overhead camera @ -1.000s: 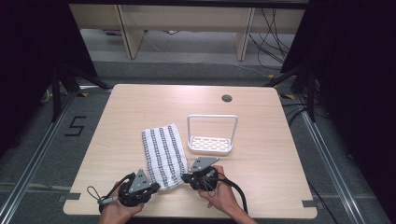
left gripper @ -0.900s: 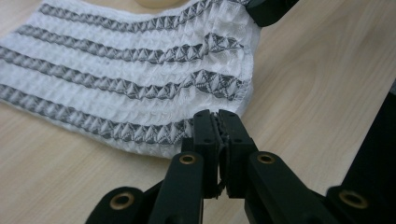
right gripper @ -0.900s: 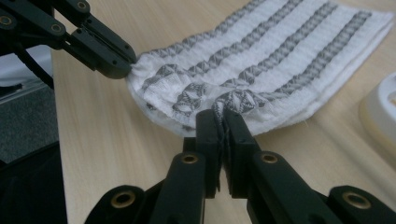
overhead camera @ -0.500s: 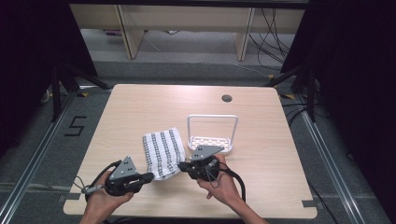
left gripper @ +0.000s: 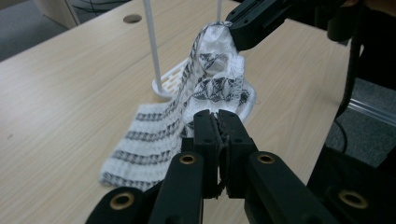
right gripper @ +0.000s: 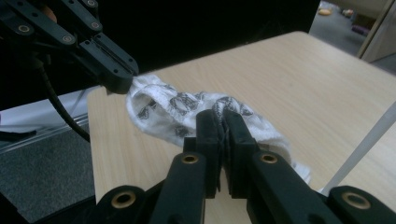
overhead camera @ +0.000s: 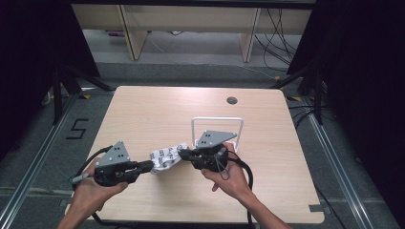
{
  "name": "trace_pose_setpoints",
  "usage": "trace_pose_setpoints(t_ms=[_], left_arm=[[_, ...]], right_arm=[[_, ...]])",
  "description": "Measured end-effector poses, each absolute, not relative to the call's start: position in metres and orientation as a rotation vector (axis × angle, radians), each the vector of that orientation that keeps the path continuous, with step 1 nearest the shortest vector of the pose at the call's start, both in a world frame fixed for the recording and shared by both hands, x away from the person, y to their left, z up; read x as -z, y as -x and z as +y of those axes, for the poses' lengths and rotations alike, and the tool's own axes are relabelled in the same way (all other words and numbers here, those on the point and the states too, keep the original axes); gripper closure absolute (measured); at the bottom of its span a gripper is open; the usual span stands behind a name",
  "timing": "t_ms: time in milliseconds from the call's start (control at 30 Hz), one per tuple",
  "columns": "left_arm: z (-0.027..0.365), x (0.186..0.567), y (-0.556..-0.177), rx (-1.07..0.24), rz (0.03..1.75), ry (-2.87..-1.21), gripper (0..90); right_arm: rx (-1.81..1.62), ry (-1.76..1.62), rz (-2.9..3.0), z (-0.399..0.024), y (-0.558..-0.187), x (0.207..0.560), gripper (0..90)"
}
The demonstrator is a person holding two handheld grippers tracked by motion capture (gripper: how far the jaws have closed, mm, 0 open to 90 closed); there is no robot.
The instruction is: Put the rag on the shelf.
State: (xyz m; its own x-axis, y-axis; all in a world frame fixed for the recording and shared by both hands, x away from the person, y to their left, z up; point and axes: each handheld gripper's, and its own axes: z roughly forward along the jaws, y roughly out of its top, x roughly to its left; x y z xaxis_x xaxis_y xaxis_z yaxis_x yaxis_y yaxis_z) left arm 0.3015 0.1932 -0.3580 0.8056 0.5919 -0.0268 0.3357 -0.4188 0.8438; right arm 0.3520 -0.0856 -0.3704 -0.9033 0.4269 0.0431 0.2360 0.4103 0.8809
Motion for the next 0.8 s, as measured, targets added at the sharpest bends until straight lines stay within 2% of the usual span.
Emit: trace_pose_setpoints(t_ms=[433, 800], left_arm=[[0.177, 0.290, -0.298, -0.317, 0.575, -2.004, 86.4], [0.144, 0.278, -0.322, -0.297, 0.536, -1.999, 86.4]], right_arm=[[-1.571, -0.546, 2.391, -0.106, -0.333, 0.311, 87.1], [-1.570, -0.605, 2.300, -0.140, -0.330, 0.300, 87.0]])
